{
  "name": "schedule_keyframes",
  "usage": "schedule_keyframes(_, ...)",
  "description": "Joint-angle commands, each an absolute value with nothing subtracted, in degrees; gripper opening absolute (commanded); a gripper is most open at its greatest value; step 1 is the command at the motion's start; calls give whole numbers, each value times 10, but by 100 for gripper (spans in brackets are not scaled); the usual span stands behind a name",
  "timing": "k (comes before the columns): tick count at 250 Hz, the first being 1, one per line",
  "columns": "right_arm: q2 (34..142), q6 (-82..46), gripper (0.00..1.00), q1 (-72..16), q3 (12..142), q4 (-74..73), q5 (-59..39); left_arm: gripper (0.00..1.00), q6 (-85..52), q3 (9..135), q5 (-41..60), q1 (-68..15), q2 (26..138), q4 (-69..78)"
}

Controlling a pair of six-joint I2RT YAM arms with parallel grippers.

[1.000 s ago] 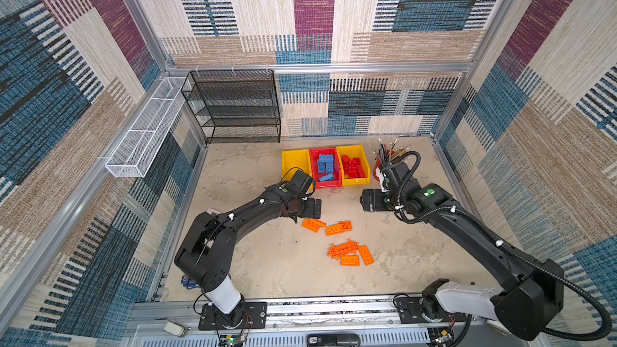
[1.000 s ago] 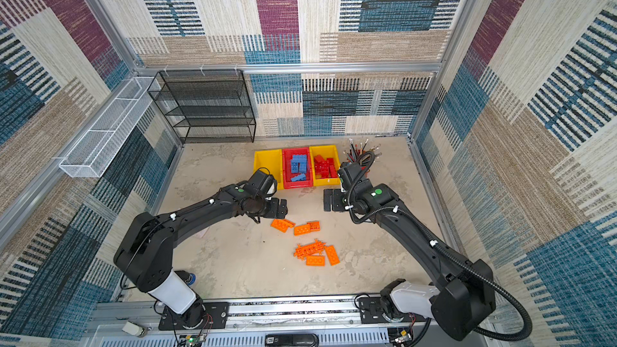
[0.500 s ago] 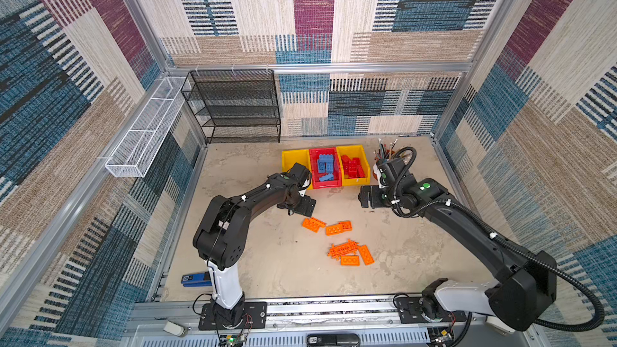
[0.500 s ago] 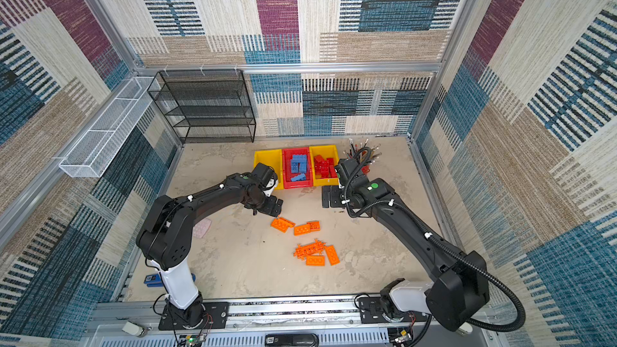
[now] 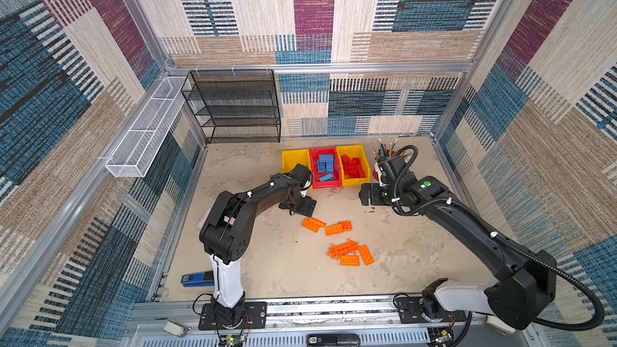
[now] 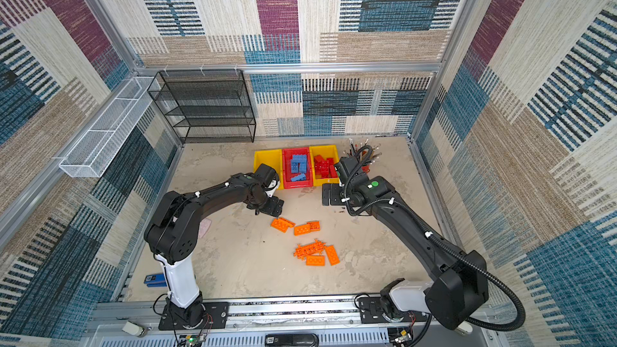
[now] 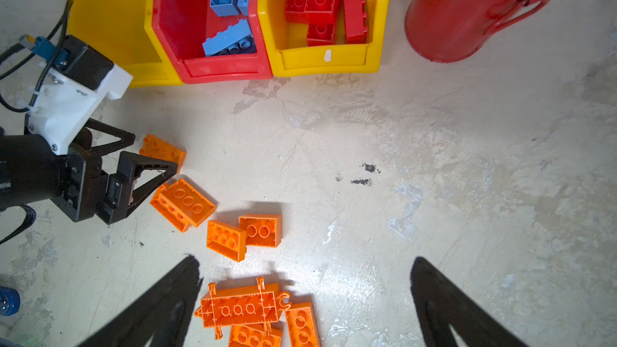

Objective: Sort the legos into containers by color
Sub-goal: 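Lower the left gripper onto an orange 2x4 brick nearest the bins, then grasp the orange brick with the left gripper and carry it into the yellow bin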

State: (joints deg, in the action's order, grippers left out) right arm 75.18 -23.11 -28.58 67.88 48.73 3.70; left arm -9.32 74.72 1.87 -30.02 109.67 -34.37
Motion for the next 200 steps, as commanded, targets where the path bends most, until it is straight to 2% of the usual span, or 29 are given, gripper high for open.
schedule_keyframes(1, 746, -239, 99, -286, 681, 495, 52, 90, -116, 747, 22, -301, 1103, -334)
schedule_keyframes(84, 736, -236, 99, -286, 667, 501, 61, 84, -132, 745, -10, -314, 1115, -341)
schedule_keyframes(101, 733, -235, 99, -286, 663, 502, 63, 77, -137, 746, -11, -317, 1121, -346)
schedule_keyframes(140, 729, -231, 99, -286, 660, 503, 66, 55, -145, 746, -17, -321, 1122, -364)
schedule_keyframes(170, 726, -229, 99, -285, 657, 498, 66, 47, -144, 749, -35, -321, 1103, -385)
schedule_keyframes(200, 726, -229, 99, -284, 655, 488, 61, 46, -133, 777, -57, -319, 1081, -418)
